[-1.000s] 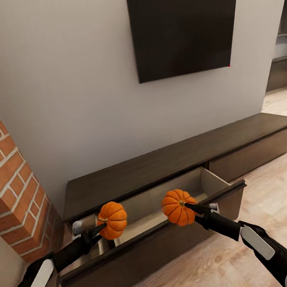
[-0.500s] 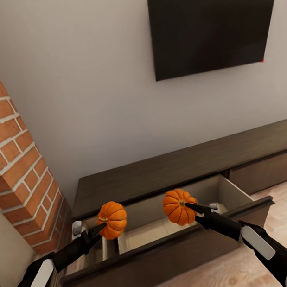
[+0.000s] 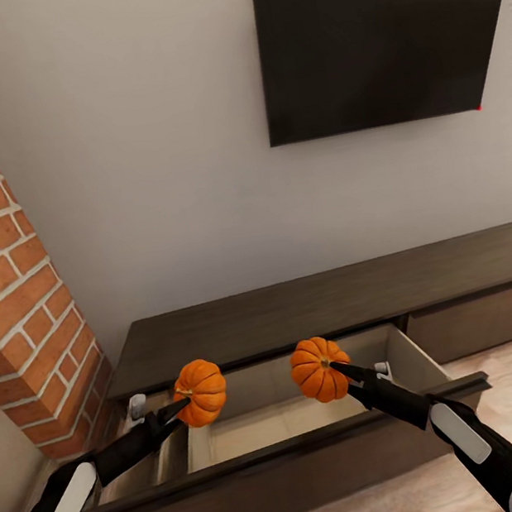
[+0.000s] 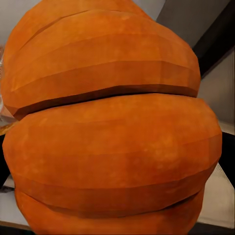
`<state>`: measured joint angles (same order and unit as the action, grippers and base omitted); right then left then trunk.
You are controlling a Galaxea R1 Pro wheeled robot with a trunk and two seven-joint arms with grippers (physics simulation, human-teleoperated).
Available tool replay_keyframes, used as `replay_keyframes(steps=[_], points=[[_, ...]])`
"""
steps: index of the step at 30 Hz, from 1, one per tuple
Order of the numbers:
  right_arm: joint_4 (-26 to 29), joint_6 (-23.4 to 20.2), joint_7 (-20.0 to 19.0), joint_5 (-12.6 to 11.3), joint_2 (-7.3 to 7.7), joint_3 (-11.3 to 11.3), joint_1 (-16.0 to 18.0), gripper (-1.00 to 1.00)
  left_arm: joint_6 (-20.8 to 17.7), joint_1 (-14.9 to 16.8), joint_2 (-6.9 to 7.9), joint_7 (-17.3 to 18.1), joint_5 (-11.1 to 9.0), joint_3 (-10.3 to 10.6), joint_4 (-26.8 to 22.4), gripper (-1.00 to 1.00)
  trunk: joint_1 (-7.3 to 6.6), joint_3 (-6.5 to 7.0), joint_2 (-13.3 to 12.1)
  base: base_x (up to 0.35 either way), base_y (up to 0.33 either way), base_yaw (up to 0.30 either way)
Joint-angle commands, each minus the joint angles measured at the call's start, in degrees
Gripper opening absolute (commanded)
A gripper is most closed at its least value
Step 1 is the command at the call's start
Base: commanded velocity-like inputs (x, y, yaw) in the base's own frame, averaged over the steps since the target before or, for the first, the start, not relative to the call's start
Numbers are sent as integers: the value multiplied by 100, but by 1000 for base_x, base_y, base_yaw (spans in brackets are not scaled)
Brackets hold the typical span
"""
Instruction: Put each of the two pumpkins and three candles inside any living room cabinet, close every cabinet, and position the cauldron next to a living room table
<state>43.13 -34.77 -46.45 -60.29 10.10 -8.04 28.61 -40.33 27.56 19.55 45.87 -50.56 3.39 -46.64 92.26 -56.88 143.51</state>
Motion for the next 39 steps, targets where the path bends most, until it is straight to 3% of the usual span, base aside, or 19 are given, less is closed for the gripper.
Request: replay_keyframes(steps=[1, 13, 29, 39], points=[[2, -56, 9, -97, 7, -13, 5, -100, -45, 4, 7, -5, -66, 12, -3, -100, -2, -5, 3, 5, -248, 1], [2, -56, 13, -95, 1, -13, 5, -100, -45, 4, 5, -8, -69, 12, -3, -100, -2, -5, 3, 1, -132, 6], [2, -56, 8, -96, 1, -13, 5, -100, -45, 4, 5, -8, -64, 12, -3, -100, -2, 4, 3, 29, -124, 220], [2, -56, 6, -97, 7, -13, 5, -100, -45, 4, 2, -11, -55, 12, -3, -100, -2, 5, 3, 172, -57, 29]])
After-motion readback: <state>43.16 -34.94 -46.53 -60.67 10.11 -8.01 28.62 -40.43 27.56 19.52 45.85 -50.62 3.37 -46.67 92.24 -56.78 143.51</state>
